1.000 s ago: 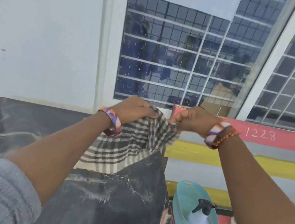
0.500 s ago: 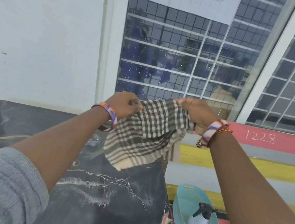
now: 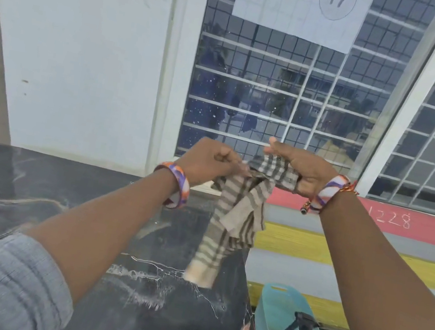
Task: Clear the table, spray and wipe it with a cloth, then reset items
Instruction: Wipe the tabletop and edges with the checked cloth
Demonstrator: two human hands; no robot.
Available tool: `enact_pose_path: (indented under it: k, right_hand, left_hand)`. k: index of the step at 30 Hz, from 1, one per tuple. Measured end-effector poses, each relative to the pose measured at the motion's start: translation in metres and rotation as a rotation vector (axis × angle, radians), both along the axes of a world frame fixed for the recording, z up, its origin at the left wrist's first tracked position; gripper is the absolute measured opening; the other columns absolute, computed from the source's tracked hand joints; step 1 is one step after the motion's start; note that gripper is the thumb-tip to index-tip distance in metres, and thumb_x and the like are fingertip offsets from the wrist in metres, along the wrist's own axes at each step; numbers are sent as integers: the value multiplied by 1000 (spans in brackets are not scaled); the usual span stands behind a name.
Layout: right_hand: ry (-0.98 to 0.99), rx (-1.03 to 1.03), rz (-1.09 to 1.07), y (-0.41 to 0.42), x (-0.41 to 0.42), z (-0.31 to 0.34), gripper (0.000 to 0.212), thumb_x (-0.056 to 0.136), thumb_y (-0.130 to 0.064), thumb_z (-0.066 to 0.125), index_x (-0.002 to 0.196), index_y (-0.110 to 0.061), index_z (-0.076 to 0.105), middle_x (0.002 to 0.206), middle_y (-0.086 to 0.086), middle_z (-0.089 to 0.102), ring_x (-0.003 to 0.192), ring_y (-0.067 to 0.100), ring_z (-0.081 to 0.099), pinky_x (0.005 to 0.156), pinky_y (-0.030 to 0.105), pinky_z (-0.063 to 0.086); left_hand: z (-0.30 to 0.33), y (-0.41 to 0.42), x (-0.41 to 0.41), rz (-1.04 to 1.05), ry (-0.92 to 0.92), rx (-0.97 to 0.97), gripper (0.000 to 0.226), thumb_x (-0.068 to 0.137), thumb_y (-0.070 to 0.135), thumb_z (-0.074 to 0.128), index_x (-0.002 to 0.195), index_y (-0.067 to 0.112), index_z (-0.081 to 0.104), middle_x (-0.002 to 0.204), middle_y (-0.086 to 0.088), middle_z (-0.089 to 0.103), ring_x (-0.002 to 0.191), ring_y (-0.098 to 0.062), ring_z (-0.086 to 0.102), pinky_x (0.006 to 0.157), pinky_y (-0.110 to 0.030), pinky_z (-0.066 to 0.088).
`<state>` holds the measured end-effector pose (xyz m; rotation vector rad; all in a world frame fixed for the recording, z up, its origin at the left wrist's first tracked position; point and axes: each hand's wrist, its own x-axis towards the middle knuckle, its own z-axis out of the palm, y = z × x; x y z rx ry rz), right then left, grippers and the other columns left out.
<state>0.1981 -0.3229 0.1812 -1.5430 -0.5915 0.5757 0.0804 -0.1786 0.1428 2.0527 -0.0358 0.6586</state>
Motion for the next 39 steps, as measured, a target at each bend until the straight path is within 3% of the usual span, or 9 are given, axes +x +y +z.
enact_pose_path:
  k: [3, 6, 13, 15, 18, 21, 27, 32, 39]
  right_hand:
    - [-284, -167, 134, -12, -4, -7, 28, 76, -36, 69, 90, -12, 65, 83, 6, 72, 71, 15, 69, 66, 26, 57]
    - [-602, -413, 118, -13, -7, -13, 75, 51, -55, 81, 89, 7, 62, 87, 25, 65, 80, 23, 61, 77, 32, 44]
    - [-785, -433, 24, -6, -10, -8, 38, 84, -38, 63, 69, -4, 54, 50, 4, 27, 42, 12, 26, 42, 16, 19]
    - [-734, -377, 68, -5, -13, -8, 44, 85, -36, 63, 71, 7, 61, 58, 9, 37, 53, 17, 35, 51, 18, 30]
    - [-551, -168, 121, 1, -21, -9, 26, 79, -42, 64, 78, -17, 73, 77, 14, 62, 75, 22, 55, 76, 36, 50]
    - [-282, 76, 80, 6, -19, -9, 23, 86, -36, 59, 83, -16, 69, 80, 3, 71, 71, 14, 65, 71, 32, 56]
    - [-75, 279, -96, 19, -11, 0, 19, 90, -31, 58, 86, -13, 62, 83, 4, 66, 69, 17, 64, 62, 32, 57]
    - [132, 474, -327, 39, 10, 12, 27, 88, -31, 61, 83, -5, 64, 105, 21, 67, 97, 37, 65, 91, 53, 49]
    - [190, 535, -421, 48, 32, 16, 50, 79, -44, 67, 111, -6, 62, 117, 18, 66, 96, 30, 65, 88, 59, 49]
  left_hand:
    - [6, 15, 4, 136, -101, -184, 31, 86, 26, 61, 59, 12, 56, 58, -2, 49, 36, 0, 38, 41, -16, 36]
    - [17, 23, 7, 225, -104, -210, 31, 91, 32, 51, 69, 10, 53, 58, -9, 40, 47, -15, 36, 51, -24, 36]
    - [42, 16, 3, 339, 7, 107, 52, 89, 49, 45, 52, 18, 26, 49, 3, 27, 42, -12, 24, 46, -23, 24]
    - [46, 19, 2, 333, 27, 177, 52, 83, 54, 53, 53, 18, 29, 49, 3, 31, 43, -11, 28, 46, -23, 25]
    - [55, 22, 2, 304, 50, 246, 53, 79, 54, 57, 53, 17, 30, 51, 2, 31, 43, -12, 27, 45, -23, 23]
    - [62, 27, -1, 277, 81, 296, 55, 77, 53, 61, 52, 17, 28, 51, 2, 27, 43, -11, 23, 42, -19, 20]
    - [64, 39, -7, 252, 231, 346, 35, 73, 37, 73, 72, 10, 49, 64, 4, 32, 53, -11, 27, 53, -28, 32]
    - [51, 52, -4, 432, 257, 537, 6, 74, -1, 54, 73, 5, 56, 66, -7, 44, 70, -24, 44, 63, -26, 36]
    - [5, 70, -1, 426, 464, 394, 27, 77, 7, 55, 55, 9, 39, 55, -5, 34, 55, -20, 35, 49, -23, 28]
